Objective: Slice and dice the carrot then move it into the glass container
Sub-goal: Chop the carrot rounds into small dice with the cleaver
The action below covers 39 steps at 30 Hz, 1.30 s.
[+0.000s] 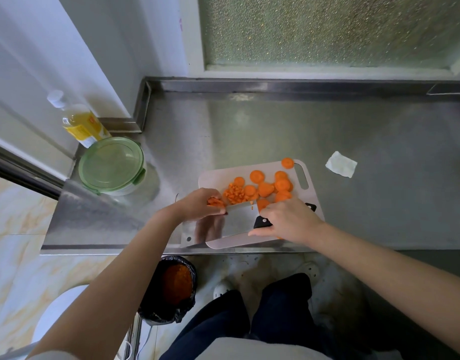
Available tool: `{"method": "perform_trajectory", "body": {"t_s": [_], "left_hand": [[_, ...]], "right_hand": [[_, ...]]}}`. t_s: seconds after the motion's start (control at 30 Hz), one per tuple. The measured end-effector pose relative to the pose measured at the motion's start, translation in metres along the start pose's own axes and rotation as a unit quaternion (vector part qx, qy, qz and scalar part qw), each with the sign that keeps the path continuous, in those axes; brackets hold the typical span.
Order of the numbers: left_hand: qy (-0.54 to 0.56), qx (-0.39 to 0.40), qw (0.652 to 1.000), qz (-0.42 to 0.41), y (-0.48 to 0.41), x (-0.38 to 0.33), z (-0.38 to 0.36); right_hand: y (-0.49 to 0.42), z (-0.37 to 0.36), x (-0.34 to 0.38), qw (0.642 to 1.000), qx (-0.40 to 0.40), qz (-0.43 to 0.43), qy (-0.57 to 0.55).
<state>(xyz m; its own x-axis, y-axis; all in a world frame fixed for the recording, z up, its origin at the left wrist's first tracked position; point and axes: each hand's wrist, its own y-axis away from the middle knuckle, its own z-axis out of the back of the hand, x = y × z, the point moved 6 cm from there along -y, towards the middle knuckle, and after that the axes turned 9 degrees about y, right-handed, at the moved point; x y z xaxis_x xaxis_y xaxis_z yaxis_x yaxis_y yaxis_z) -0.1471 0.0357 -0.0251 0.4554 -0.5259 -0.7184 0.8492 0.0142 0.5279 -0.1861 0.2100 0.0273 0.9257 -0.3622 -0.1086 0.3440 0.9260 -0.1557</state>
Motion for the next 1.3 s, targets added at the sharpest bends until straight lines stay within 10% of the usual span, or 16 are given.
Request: {"method": "perform_trajectory", "body": {"t_s": [0.3, 0.6, 0.87, 1.3], "left_hand": [[0.132, -0.202, 0.968, -0.062, 0.007, -0.021, 0.033], [0.162, -0.412, 0.882, -0.160, 0.050, -0.033, 0.033], [0.095, -0.302, 0.945, -0.083, 0.019, -0.001, -0.017], [-0.040, -0.212, 0.974, -0.076, 0.009, 0.005, -0.039]], "right_hand": [[-0.004, 0.005, -0.009, 0.996, 0.047, -0.046, 0.053], [0.001, -0.021, -0.025, 0.901, 0.140, -0.310, -0.270], [0.000, -0.038, -0.024, 0.831, 0.098, -0.385, -0.389], [0.002, -0.036, -0.018, 0.821, 0.100, -0.380, -0.414]]}}
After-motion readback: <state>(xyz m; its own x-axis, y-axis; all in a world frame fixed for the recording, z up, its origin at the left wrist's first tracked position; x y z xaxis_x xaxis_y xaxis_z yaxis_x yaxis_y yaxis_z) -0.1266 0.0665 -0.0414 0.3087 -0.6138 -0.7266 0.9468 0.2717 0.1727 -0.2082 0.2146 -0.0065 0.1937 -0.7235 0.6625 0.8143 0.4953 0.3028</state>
